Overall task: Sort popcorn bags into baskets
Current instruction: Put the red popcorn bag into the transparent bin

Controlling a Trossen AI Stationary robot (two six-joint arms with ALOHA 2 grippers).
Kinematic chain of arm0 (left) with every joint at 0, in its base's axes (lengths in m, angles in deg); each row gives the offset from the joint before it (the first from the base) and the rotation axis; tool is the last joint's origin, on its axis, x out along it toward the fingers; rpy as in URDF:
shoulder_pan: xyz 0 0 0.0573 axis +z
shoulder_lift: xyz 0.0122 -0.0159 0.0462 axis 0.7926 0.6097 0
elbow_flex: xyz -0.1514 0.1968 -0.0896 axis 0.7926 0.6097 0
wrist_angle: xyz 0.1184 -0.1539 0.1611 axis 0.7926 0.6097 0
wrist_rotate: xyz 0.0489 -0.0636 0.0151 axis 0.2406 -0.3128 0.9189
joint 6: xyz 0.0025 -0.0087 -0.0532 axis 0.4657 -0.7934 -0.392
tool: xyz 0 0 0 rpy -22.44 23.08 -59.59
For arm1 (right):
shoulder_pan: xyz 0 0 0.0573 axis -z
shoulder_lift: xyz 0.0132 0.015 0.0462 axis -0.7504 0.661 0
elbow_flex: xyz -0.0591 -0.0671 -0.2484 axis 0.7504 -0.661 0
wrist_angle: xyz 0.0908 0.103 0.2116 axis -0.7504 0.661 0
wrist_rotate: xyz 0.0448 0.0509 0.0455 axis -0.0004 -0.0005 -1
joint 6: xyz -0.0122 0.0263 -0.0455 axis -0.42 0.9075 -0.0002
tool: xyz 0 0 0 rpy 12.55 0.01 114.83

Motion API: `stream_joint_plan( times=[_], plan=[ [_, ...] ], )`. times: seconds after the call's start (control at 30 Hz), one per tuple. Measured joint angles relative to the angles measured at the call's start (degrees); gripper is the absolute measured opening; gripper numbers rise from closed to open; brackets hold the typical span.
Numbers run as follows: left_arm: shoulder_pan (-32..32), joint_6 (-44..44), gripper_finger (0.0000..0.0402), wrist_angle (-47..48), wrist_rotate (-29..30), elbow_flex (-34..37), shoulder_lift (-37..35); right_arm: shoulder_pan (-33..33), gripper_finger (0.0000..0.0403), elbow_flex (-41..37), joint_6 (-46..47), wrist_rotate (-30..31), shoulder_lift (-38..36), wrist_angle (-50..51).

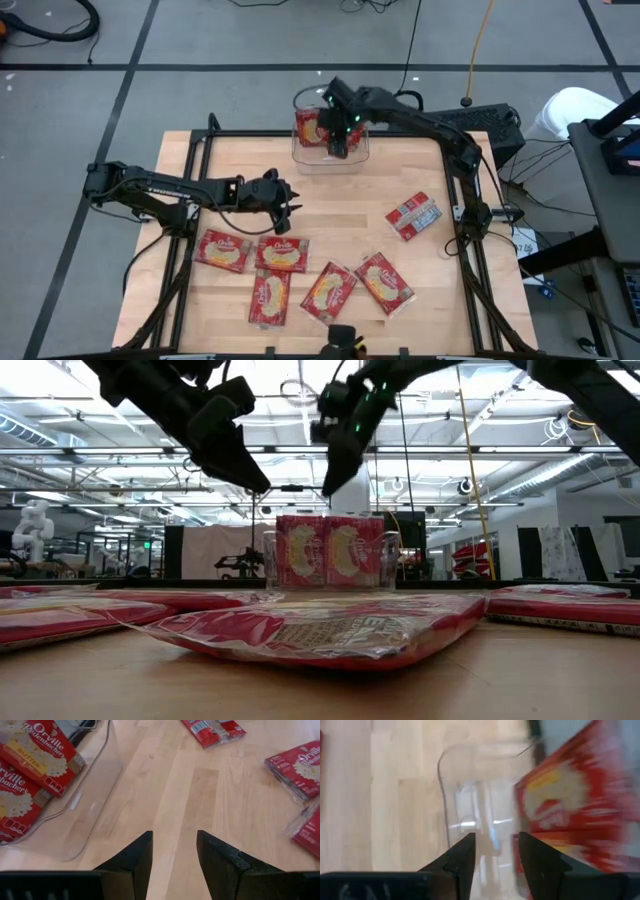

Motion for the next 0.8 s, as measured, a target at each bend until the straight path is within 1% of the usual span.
stream_joint_plan(
  times=[0.07, 0.13, 0.2, 0.37, 0.57, 0.73, 0.8],
  plan=[
    [-0.4, -0.1, 0.0156, 0.0, 0.0, 0.0, 0.0, -0.6, 0.0121, -4.7, -1.0, 2.0, 0.1, -3.7],
    [-0.8, -0.2, 0.0156, 0.0, 0.0, 0.0, 0.0, -1.0, 0.0103, -9.3, -2.3, 6.7, 0.0, -9.2],
    [-1.1, -0.2, 0.0156, 0.0, 0.0, 0.0, 0.0, -1.0, 0.0083, -13.2, -3.4, 10.1, 0.0, -13.7],
    [-1.1, -0.3, 0.0156, 0.0, 0.0, 0.0, 0.0, -0.4, 0.0037, -20.1, -5.6, 16.3, 0.0, -21.5],
    [-1.1, -0.2, 0.0156, -0.1, 0.1, 0.0, 0.0, 1.3, 0.0003, -23.4, -6.1, 21.0, -0.1, -24.8],
    [-1.1, 0.1, 0.0156, -0.1, 0.1, 0.0, 0.0, 1.6, 0.0003, -23.6, -6.2, 28.8, -0.1, -24.4],
    [-1.1, 0.1, 0.0156, -0.1, 0.1, 0.0, 0.0, 1.7, 0.0003, -23.6, -6.5, 30.4, -0.1, -24.3]
  ],
)
